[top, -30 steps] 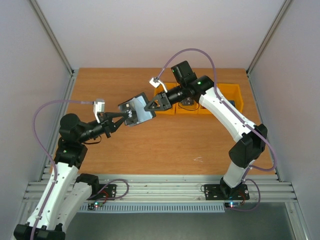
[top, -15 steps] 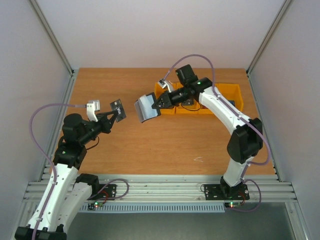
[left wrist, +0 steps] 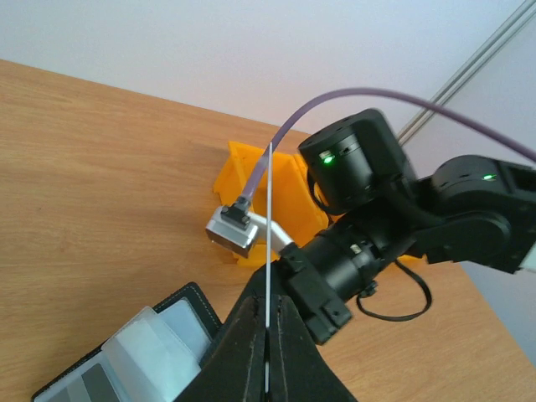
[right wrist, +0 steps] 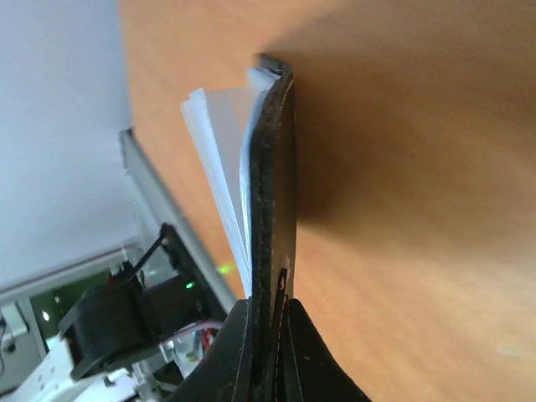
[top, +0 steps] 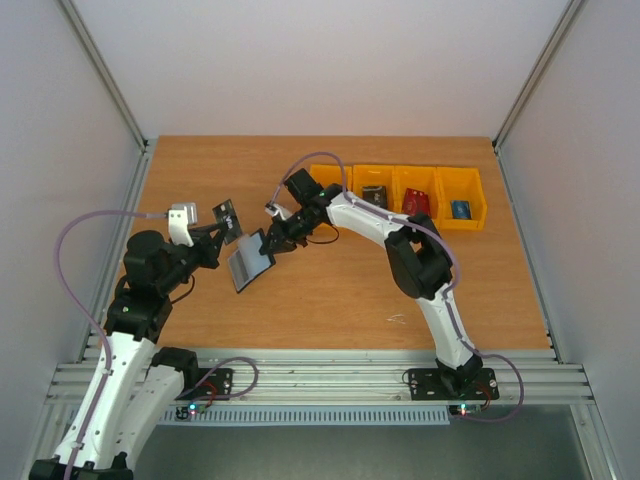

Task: Take the credit cards out of the card holder

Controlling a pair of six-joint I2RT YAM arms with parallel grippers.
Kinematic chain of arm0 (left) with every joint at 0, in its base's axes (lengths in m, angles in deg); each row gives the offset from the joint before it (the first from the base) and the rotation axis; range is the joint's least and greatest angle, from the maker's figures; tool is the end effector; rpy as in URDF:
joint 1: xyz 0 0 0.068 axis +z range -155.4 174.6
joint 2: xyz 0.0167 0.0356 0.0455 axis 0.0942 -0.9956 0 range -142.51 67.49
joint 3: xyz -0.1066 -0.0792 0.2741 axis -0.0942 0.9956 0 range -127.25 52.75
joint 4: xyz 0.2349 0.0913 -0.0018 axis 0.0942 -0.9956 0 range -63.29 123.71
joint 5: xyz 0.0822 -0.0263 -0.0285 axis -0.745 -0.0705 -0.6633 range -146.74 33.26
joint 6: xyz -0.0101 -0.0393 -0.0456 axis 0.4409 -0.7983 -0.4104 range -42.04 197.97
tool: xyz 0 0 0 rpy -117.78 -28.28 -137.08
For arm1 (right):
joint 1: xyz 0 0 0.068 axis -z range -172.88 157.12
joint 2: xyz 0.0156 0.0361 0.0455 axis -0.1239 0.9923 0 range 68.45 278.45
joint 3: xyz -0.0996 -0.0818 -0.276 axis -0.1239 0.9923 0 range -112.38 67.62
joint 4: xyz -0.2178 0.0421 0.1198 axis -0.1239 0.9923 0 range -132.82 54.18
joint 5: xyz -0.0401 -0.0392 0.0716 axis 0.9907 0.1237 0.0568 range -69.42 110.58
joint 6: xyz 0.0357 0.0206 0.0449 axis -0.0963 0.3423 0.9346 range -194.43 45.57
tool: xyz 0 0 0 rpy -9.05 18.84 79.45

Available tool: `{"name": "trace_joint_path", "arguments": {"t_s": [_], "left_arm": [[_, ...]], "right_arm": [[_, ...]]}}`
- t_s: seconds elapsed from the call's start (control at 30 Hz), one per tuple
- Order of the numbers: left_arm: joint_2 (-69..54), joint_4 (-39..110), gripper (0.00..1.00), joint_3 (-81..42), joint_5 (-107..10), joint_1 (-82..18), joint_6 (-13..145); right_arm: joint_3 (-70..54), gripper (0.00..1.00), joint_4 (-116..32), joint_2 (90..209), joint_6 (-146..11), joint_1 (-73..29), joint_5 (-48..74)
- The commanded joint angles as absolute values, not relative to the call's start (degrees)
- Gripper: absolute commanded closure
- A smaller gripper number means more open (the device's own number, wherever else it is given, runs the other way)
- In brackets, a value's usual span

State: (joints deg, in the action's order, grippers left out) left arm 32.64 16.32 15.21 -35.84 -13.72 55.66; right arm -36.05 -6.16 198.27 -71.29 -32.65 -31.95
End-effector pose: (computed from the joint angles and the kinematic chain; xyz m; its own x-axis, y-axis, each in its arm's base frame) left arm 0.1175 -0.0337 0.3243 -0.4132 -0.2979 -0.8605 0.3455 0.8230 -0.4509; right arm 0.3566 0.3437 0.2013 -0.7192 -0.5552 -0.4177 -0.6295 0.2663 0.7299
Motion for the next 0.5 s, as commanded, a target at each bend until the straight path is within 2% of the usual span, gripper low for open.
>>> {"name": "trace_joint_path", "arguments": {"t_s": [0.0,0.03,0.17,0.37,0.47], "left_arm": [[33.3,18.9,1.0,14.42,-35.82,-13.49,56.18],[33.24,19.4,1.0,14.52,-35.21,-13.49,55.97],[33.14,22.1,1.0,15.58,-31.55,-13.49,54.68],[32.95,27.14,1.0,16.16,-23.03,-13.49,53.4],[33.09,32.41,1.0,16.53,-16.19,-13.49,52.73]], "right_arm": [[-36.15,0.98,0.98,201.2,-67.79,-29.12,-28.15],[-35.27,0.95,3.05,200.69,-69.25,-28.97,-26.78],[-29.41,0.65,7.72,195.08,-74.52,-28.47,-21.75],[-25.5,0.42,14.77,181.84,-84.66,-27.07,-12.49],[-27.4,0.28,14.89,173.57,-90.82,-26.89,-15.05]]}}
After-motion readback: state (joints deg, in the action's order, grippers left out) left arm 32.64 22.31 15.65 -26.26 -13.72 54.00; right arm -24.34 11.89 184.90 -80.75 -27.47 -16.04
